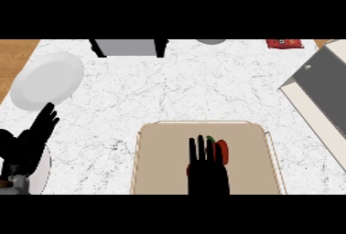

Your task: Pick the tomato from the tray and place it in the tiered shelf

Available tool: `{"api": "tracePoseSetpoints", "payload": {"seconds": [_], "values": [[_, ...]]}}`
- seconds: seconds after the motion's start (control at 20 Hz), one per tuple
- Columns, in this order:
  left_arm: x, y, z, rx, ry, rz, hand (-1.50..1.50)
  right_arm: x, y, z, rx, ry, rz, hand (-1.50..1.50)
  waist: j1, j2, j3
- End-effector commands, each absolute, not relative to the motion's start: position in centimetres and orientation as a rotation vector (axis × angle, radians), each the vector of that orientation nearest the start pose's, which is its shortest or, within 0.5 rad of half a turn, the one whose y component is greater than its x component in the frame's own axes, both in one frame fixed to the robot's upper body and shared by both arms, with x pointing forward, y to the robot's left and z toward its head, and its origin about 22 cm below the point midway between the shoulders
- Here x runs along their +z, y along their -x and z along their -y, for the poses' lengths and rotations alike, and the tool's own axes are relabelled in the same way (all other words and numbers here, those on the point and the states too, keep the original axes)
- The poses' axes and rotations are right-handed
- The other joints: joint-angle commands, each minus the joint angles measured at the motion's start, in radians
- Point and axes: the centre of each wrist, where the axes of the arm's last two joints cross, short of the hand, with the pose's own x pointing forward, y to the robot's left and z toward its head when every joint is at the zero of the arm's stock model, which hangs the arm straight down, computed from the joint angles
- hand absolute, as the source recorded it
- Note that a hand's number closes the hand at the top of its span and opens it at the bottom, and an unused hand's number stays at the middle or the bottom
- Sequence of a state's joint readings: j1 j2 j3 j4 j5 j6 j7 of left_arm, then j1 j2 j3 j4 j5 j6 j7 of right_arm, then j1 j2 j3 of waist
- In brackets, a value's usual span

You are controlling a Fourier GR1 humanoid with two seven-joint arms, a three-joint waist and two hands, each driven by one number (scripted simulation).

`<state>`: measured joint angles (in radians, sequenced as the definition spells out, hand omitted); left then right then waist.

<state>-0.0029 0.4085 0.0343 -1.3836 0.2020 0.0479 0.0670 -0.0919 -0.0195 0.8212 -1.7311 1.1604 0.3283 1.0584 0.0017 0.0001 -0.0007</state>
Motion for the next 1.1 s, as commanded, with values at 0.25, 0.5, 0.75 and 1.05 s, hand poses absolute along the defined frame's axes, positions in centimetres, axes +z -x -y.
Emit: {"api": "tracePoseSetpoints", "payload": {"seconds": [0.25,0.5,0.75,1.05], "values": [[1.2,-24.5,-35.7,-0.046,-0.247,1.347,0.00,2.5,-18.5,4.3,1.191,1.018,0.807,-1.50,0.001,0.000,0.001],[-0.9,-23.5,-35.1,-0.043,-0.247,1.326,0.00,0.8,-19.8,6.6,1.207,1.028,0.843,-1.50,-0.001,0.000,0.001],[0.3,-23.1,-34.3,-0.032,-0.255,1.333,0.00,1.8,-21.6,6.2,1.209,0.999,0.810,-1.50,0.002,-0.001,0.001],[1.0,-22.3,-35.4,-0.046,-0.278,1.335,0.00,-1.8,-22.0,6.4,1.181,0.959,0.799,1.50,0.004,0.000,0.001]]}}
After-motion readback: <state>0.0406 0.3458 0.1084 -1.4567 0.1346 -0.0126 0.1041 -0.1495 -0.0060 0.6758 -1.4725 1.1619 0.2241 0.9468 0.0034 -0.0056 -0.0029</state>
